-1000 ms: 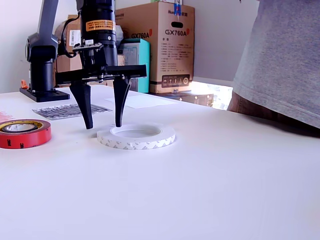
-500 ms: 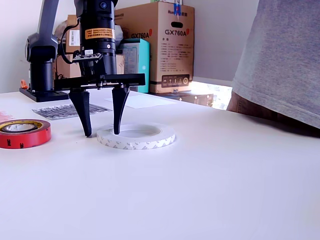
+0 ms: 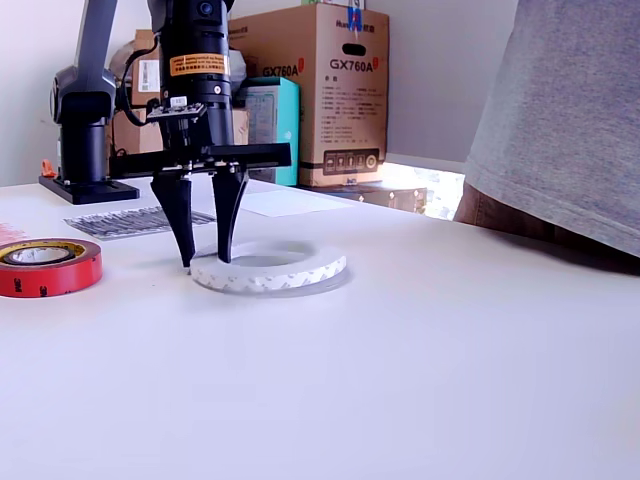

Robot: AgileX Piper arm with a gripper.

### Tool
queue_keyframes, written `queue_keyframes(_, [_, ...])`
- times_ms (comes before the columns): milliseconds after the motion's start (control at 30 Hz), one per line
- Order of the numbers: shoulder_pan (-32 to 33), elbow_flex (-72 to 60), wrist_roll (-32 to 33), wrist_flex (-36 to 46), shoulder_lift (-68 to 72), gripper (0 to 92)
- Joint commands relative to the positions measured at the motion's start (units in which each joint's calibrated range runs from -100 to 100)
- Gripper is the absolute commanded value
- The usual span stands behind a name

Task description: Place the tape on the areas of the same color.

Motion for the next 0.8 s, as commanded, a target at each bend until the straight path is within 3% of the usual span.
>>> queue_keyframes(0, [-0.52, 0.55, -7.66, 0.73, -6.29, 0.0])
queue_keyframes(300, [5.48, 7.73, -25.59, 0.3, -23.13, 0.0])
queue_keyframes(500, [13.53, 16.54, -29.35, -0.38, -30.33, 0.0])
queue_keyframes(767, [21.66, 36.44, -32.54, -10.47, -39.03, 0.0])
